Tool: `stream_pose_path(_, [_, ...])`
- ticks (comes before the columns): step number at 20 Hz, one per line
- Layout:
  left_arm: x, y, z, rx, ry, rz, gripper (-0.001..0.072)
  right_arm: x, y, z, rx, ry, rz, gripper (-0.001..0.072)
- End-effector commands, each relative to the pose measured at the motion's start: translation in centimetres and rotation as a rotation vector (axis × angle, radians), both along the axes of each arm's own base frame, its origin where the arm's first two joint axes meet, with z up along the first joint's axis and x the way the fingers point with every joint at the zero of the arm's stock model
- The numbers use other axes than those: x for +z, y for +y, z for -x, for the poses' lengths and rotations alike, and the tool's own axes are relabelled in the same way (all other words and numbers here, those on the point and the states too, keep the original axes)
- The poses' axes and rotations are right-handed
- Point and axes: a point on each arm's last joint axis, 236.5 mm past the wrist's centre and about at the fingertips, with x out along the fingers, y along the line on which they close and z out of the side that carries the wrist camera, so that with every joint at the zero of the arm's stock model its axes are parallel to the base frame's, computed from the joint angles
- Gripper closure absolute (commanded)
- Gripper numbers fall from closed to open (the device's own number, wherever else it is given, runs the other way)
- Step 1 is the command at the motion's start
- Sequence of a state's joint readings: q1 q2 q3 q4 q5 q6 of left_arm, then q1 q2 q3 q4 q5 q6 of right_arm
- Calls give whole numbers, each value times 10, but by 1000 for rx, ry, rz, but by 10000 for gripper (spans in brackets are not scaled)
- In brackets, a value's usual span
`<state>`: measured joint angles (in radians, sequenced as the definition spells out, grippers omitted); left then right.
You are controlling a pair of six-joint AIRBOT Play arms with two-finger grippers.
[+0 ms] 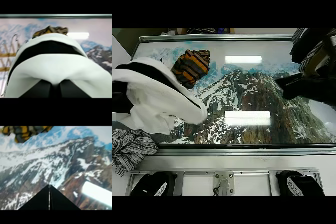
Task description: Fold the clothes and pants, and hang the long-sleeved shirts on hangers.
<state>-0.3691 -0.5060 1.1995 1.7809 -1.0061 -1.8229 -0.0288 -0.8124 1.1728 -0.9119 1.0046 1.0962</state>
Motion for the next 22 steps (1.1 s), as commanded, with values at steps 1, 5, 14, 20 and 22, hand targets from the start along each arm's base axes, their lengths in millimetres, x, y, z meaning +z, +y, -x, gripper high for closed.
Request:
stream_pose_path(1, [23, -72, 5, -209, 14, 77, 690, 44, -65, -15, -250, -140, -25, 696])
stream_pose_path(5, [-34, -176, -24, -385, 172, -25, 690, 49, -131, -5, -451, -132, -43, 697])
stream_pose_path(14, [-193, -292, -111, -407, 394, -82, 12, 24, -157, -6, -505, -38, -32, 696])
stream_pose_path(20, [-303, -166, -142, -78, 842, 139, 12, 15, -157, -9, -496, -7, -36, 696])
stream_pose_path(22, [-344, -151, -130, -21, 964, 295, 13, 12, -157, -9, -492, 6, -36, 695])
